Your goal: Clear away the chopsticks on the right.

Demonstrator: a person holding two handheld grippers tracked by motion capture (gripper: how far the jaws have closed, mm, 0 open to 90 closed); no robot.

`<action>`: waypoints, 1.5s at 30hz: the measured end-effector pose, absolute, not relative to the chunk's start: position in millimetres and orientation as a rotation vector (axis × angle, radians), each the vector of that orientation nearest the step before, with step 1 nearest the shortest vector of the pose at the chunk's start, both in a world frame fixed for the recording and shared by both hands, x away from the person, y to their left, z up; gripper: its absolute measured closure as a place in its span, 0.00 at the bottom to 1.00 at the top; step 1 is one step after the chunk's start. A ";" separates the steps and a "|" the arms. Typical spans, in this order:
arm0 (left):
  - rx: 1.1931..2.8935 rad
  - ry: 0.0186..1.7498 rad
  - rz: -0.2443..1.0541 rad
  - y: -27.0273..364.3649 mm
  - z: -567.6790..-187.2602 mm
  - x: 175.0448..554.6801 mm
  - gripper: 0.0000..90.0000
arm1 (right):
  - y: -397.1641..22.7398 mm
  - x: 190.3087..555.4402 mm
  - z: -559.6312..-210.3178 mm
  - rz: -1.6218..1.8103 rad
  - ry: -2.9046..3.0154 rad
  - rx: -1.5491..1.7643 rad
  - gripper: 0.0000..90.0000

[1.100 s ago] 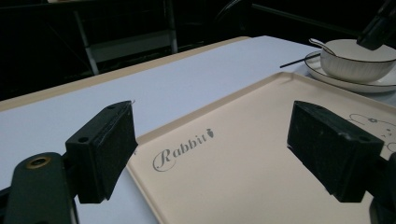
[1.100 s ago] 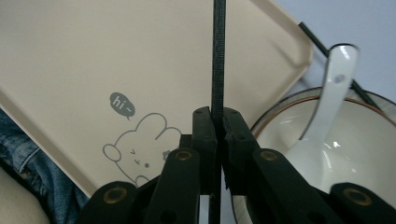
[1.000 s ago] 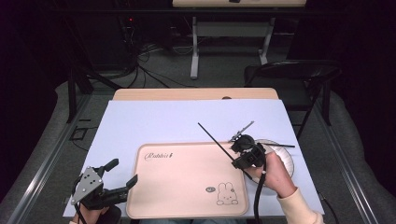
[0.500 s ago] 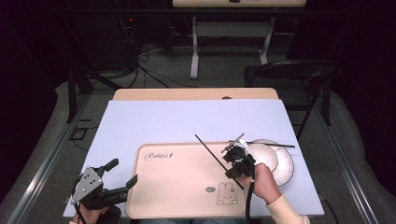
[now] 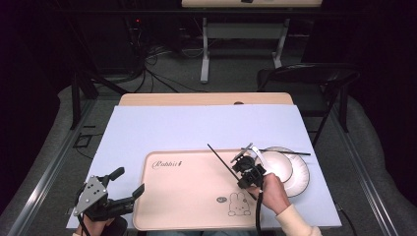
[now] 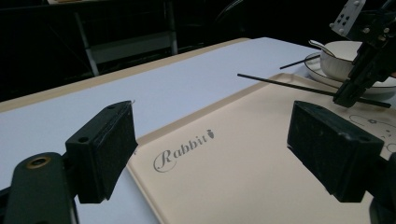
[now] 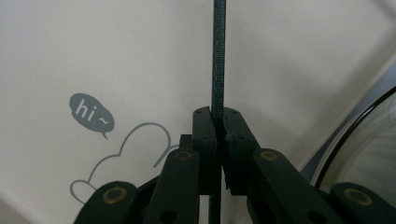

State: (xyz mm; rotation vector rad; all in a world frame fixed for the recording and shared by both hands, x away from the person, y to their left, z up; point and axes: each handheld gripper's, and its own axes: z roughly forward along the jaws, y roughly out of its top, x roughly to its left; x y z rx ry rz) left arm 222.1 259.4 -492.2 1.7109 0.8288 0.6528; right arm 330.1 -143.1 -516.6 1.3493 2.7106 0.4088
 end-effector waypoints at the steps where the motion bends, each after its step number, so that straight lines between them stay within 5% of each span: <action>1: 1.712 0.828 0.650 259.7 -492.0 222.0 0.17 | -142.3 330.1 -516.9 0.405 2.712 1.356 0.94; 22: 1.709 0.825 0.658 259.8 -492.0 220.9 0.17 | -134.4 329.2 -524.7 0.334 2.730 1.311 0.91; 26: 1.709 0.824 0.658 259.8 -491.9 220.8 0.17 | -133.1 328.3 -523.9 0.335 2.739 1.283 0.82; 27: 1.710 0.823 0.659 259.8 -491.9 220.8 0.17 | -132.4 326.8 -521.3 0.347 2.740 1.255 0.72; 28: 1.710 0.823 0.659 259.8 -491.9 220.8 0.17 | -132.4 326.8 -521.3 0.347 2.740 1.255 0.72; 30: 1.711 0.822 0.659 259.8 -491.9 220.8 0.17 | -133.5 324.0 -515.3 0.405 2.751 1.239 0.51; 34: 1.708 0.825 0.660 259.8 -492.1 220.8 0.17 | -138.4 317.8 -501.7 0.484 2.743 1.163 0.31; 45: 1.710 0.827 0.662 259.4 -492.2 221.1 0.17 | -163.0 303.6 -467.1 0.644 2.665 0.959 0.08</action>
